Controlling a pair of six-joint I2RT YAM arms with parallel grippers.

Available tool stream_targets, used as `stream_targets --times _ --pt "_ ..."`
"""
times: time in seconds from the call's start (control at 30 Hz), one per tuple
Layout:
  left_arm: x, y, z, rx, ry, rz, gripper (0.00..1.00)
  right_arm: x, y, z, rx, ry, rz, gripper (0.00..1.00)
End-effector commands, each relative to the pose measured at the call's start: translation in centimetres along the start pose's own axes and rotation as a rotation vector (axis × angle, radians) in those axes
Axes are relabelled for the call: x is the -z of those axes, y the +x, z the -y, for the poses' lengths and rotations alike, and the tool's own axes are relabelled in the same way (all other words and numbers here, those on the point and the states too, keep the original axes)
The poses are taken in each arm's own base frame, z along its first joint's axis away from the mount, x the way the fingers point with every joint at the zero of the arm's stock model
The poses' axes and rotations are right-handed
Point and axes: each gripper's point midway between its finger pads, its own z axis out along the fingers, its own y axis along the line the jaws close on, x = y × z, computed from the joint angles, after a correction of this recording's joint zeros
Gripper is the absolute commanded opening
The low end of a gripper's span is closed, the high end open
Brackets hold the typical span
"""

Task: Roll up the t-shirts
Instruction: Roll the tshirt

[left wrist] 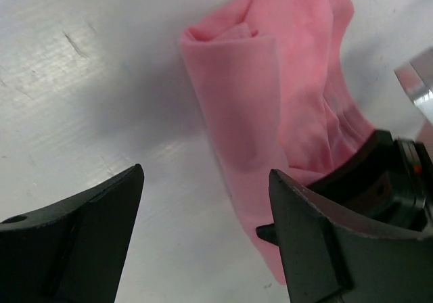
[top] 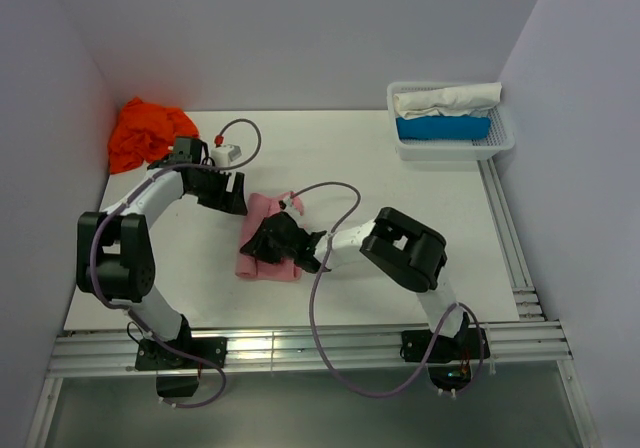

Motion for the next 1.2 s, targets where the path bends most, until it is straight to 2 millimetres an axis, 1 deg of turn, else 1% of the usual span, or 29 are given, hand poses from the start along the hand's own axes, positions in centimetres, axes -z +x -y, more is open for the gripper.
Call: stream_targets --times 0.0,0.03,0.07,0.1,0.13,0.17,0.23,0.27,0.3,0.37,0.4,0.47,0.5,0.6,0.67,0.7,0.73,0.77,0.8,0.83,0.87,0.9,0.93,0.97,1.0,1.03,1.07,1.1,1.17 --pt "0.7 0.2 1.1 -0.040 0.047 0.032 0.80 0.9 0.6 -1.7 -0.109 -0.202 -0.062 0.26" --pt "0.6 0.4 1.1 -0.039 0.050 0.029 0.80 0.8 0.6 -1.3 -0.129 -0.218 -0.075 0.26" --pt "0.4 0.5 1.1 -0.038 0.053 0.031 0.80 0.9 0.5 -1.5 -0.157 -0.257 -0.075 0.26" --pt "0.2 0.8 1.1 -0.033 0.059 0.023 0.80 0.6 1.0 -0.9 -0.168 -0.261 -0.096 0.26" --pt "0.1 1.0 1.2 -0.029 0.064 0.019 0.80 0.6 0.9 -0.8 -0.182 -0.268 -0.102 0.26" --pt "0.0 1.1 1.2 -0.024 0.067 0.016 0.80 0.6 0.7 -1.2 -0.199 -0.298 -0.101 0.26" --pt "-0.6 1.5 1.1 -0.019 0.067 0.009 0.80 0.3 1.0 -0.7 -0.214 -0.306 -0.113 0.26" --pt "-1.0 1.6 1.0 -0.017 0.066 0.008 0.80 0.4 0.9 -1.0 -0.224 -0.327 -0.112 0.26" --pt "-1.2 1.6 1.0 -0.017 0.063 0.010 0.79 0.2 1.0 -0.8 -0.229 -0.329 -0.114 0.26" --pt "-1.8 2.1 1.1 -0.007 0.062 -0.002 0.79 0.3 1.2 -0.9 -0.243 -0.349 -0.121 0.26" --pt "-2.2 2.1 1.1 -0.014 0.053 0.002 0.79 0.2 1.4 -0.5 -0.249 -0.347 -0.126 0.27" --pt "-3.0 2.6 1.1 -0.004 0.040 -0.010 0.78 0.5 1.3 -1.0 -0.265 -0.385 -0.131 0.27" --pt "-3.2 2.4 1.0 -0.007 0.033 -0.001 0.78 0.4 1.4 -0.8 -0.274 -0.390 -0.133 0.27" --pt "-4.2 3.0 0.8 0.001 0.000 -0.024 0.76 0.5 1.3 -0.4 -0.290 -0.395 -0.136 0.28" --pt "-4.6 3.2 0.4 0.001 -0.041 -0.033 0.76 0.1 1.3 0.3 -0.283 -0.347 -0.127 0.31" --pt "-4.8 3.2 0.6 -0.007 -0.048 -0.037 0.76 0.3 1.1 0.1 -0.276 -0.339 -0.120 0.32" --pt "-4.9 3.4 0.2 -0.010 -0.077 -0.042 0.76 0.0 1.2 1.1 -0.263 -0.279 -0.117 0.35" --pt "-5.3 3.6 0.4 -0.016 -0.082 -0.052 0.76 0.3 0.5 0.7 -0.256 -0.263 -0.085 0.37" --pt "-5.4 3.6 0.4 -0.021 -0.091 -0.055 0.76 0.4 0.3 0.6 -0.243 -0.239 -0.073 0.39" --pt "-5.5 3.8 0.2 -0.020 -0.102 -0.060 0.76 0.2 0.5 2.1 -0.215 -0.154 -0.069 0.42" --pt "-5.6 3.9 0.3 -0.025 -0.105 -0.062 0.76 0.7 0.0 1.5 -0.196 -0.139 -0.054 0.44" --pt "-5.7 3.9 0.2 -0.027 -0.112 -0.064 0.76 0.6 -0.7 0.9 -0.178 -0.116 -0.017 0.46" --pt "-5.7 4.0 0.1 -0.025 -0.118 -0.066 0.76 0.7 -0.4 2.6 -0.139 -0.018 -0.017 0.49" --pt "-5.7 4.0 -0.1 -0.028 -0.132 -0.064 0.76 1.1 -0.8 2.2 -0.122 0.005 -0.001 0.50" --pt "-5.7 4.0 -0.1 -0.028 -0.136 -0.066 0.76 1.1 -1.8 1.5 -0.107 0.025 0.045 0.53" --pt "-5.8 4.0 -0.1 -0.030 -0.140 -0.066 0.76 1.5 -1.2 2.4 -0.076 0.091 0.036 0.53" --pt "-5.8 4.1 -0.2 -0.032 -0.147 -0.067 0.76 1.8 -1.5 2.1 -0.063 0.105 0.050 0.54" --pt "-5.9 4.1 -0.2 -0.033 -0.148 -0.069 0.76 2.0 -2.0 1.1 -0.056 0.103 0.065 0.54" --pt "-5.8 4.1 -0.2 -0.033 -0.150 -0.071 0.76 2.7 -2.0 1.5 -0.025 0.165 0.089 0.55"
